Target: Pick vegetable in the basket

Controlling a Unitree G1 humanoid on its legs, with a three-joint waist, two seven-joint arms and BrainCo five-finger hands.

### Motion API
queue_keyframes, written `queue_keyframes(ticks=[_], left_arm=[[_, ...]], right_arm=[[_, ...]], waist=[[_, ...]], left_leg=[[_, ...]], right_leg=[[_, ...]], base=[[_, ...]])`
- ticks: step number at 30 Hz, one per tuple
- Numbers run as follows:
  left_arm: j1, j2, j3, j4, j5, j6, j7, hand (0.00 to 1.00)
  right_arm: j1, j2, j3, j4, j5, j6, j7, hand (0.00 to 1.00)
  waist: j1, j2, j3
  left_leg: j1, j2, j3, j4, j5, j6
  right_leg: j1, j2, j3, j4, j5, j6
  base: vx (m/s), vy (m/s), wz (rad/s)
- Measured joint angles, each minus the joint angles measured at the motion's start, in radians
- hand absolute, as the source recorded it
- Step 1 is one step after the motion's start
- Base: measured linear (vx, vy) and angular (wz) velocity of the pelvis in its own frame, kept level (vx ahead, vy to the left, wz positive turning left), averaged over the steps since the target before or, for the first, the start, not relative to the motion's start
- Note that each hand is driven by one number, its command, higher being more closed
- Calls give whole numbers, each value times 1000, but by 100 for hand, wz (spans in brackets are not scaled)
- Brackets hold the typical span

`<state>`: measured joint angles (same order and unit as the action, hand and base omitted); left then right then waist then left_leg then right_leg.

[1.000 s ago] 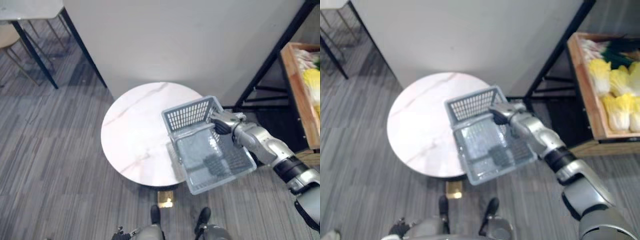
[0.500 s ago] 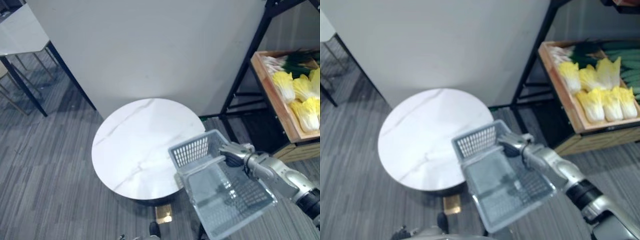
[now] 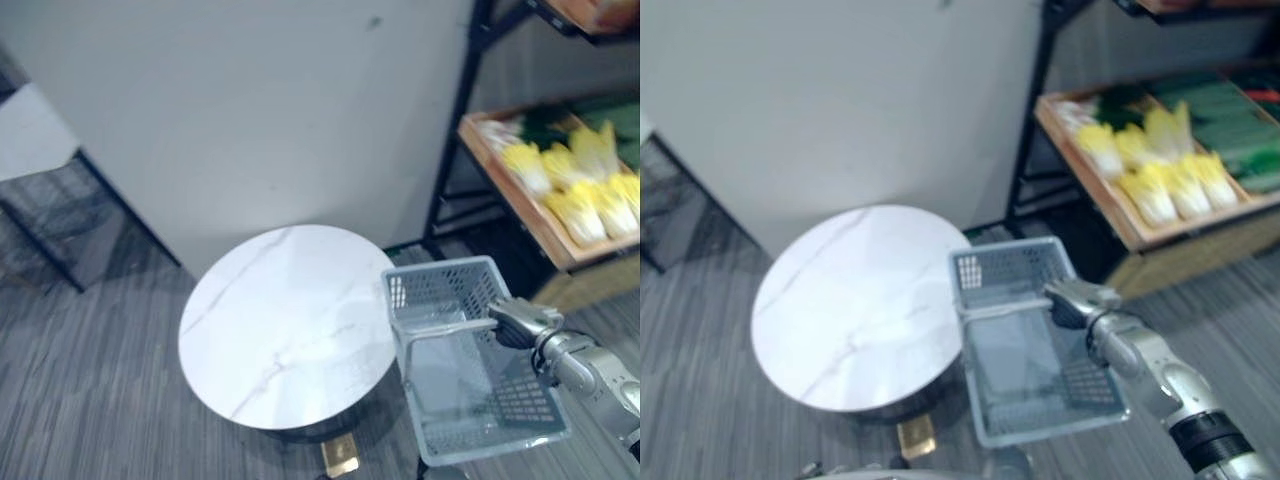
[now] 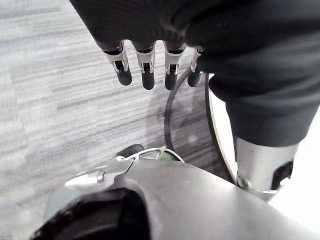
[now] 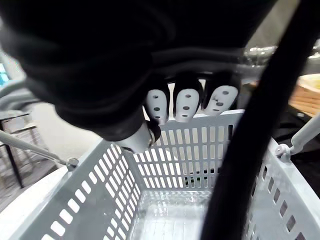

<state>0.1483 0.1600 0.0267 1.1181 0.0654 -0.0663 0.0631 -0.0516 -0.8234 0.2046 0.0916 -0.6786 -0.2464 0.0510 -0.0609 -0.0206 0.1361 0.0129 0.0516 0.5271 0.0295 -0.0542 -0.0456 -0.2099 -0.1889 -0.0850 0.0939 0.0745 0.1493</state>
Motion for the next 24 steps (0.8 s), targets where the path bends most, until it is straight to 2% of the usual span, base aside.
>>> queue_keyframes(ticks=[1,2,3,4,5,6,7,8,9,10,11,13,15,16,17,18,19,20,22,23,24], left_arm=[[-8,19,-23,-1,14,4,-2,0],[-13,16,-29,1,25,4,-2,0],[-25,6,-33,3,28,2,2,0],[-31,11,-31,-3,27,3,1,0],[-32,23,-28,-7,25,4,4,0],[-42,27,-20,0,25,4,-1,0],[-54,16,-10,19,26,3,-2,0],[-54,15,-19,14,26,0,1,0],[-58,16,-32,19,26,0,0,0],[-66,29,-29,32,25,2,-3,0],[-61,37,-30,38,25,5,0,0],[-63,36,-28,37,23,6,3,0],[-71,31,-28,37,25,6,3,0],[-71,31,-24,37,25,5,3,0],[-75,17,-19,49,27,6,4,0],[-75,14,-18,57,27,6,5,0],[-73,6,-16,57,28,5,7,0],[-73,5,-8,56,28,5,7,0],[-66,2,15,51,27,0,11,0],[-62,-3,30,51,27,-3,17,0],[-58,-10,36,54,27,-5,21,0]], right_arm=[[-4,16,1,-9,-20,12,0,100],[-4,23,3,-9,-24,22,0,100],[-34,47,30,2,-31,36,0,100],[-48,56,60,3,-30,36,-2,100],[-48,58,68,4,-30,34,-4,100],[-84,76,84,18,-31,30,-4,100],[-106,107,92,20,-34,29,-5,100],[-108,109,94,18,-43,26,-6,100],[-109,113,94,27,-49,24,-6,100],[-111,128,95,45,-49,25,-6,100],[-114,148,103,40,-51,25,-6,100],[-125,155,125,41,-60,20,-7,100],[-125,156,146,42,-60,18,-9,100],[-122,156,155,42,-60,17,-11,100],[-109,154,154,42,-60,20,-15,100],[-96,153,151,41,-60,22,-17,100],[-62,153,137,41,-60,25,-19,100],[-41,153,128,41,-60,27,-19,100],[-31,155,124,41,-60,28,-20,100],[-34,157,124,41,-60,28,-20,100],[-44,158,128,40,-60,28,-22,100]], waist=[[-14,-9,-1],[-17,15,-3],[1,50,1],[7,26,7],[4,0,4],[26,3,6],[36,11,2],[32,8,0],[33,6,0],[40,-15,-11],[44,-25,-18],[49,-38,-23],[52,-26,-16],[55,-12,-14],[36,23,-15],[29,35,-15],[26,48,-16],[28,50,-15],[41,38,-7],[59,30,-1],[67,31,-1]], left_leg=[[-27,-3,34,17,6,24],[-29,26,69,6,2,43],[-31,87,154,27,-6,68],[-27,122,225,109,-54,88],[-26,120,252,164,-94,89],[-29,155,267,165,-138,90],[8,167,364,118,-100,76],[15,162,388,100,-86,71],[24,155,412,91,-80,71],[18,150,458,98,-78,73],[0,153,499,117,-79,74],[-19,175,564,154,-80,76],[-30,218,601,211,-80,77],[-37,258,602,257,-81,75],[-54,312,579,301,-79,72],[-57,336,570,322,-76,69],[-56,379,551,360,-57,48],[-55,399,532,387,-31,34],[-63,416,403,442,39,22],[-92,392,224,471,67,12],[-111,315,17,462,17,-26]], right_leg=[[-20,1,4,-61,-18,15],[-4,12,-46,-106,-76,42],[-45,13,-162,27,-76,-119],[-66,-55,-277,295,-45,-219],[-57,-80,-322,344,-27,-220],[-30,-19,-317,239,13,-231],[-17,-2,-311,303,-51,-267],[-10,-23,-334,392,-101,-260],[17,-55,-347,464,-137,-216],[69,-85,-344,454,-153,-167],[120,-102,-349,375,-163,-98],[170,-105,-384,219,-162,-55],[206,-63,-408,81,-165,-48],[226,-28,-411,9,-161,-43],[248,20,-421,-45,-136,-43],[260,40,-427,-61,-130,-50],[279,69,-424,-77,-128,-52],[288,80,-416,-82,-130,-54],[294,88,-363,-86,-130,-71],[305,84,-311,-94,-121,-86],[296,75,-257,-95,-119,-90]], base=[[-56,80,-95],[-68,102,-152],[-60,116,-173],[-66,143,-168],[-133,116,-169],[-186,38,-173],[-188,33,-171],[-75,41,-119],[-18,29,-100],[-19,-35,-124],[-19,-52,-115],[-32,-146,-103],[-64,-317,-91],[-99,-405,-65],[-99,-304,-37],[-117,-237,-3],[-111,-191,-2],[-154,-222,-28],[-121,-165,-62],[-85,-98,-110],[-73,-64,-122]])
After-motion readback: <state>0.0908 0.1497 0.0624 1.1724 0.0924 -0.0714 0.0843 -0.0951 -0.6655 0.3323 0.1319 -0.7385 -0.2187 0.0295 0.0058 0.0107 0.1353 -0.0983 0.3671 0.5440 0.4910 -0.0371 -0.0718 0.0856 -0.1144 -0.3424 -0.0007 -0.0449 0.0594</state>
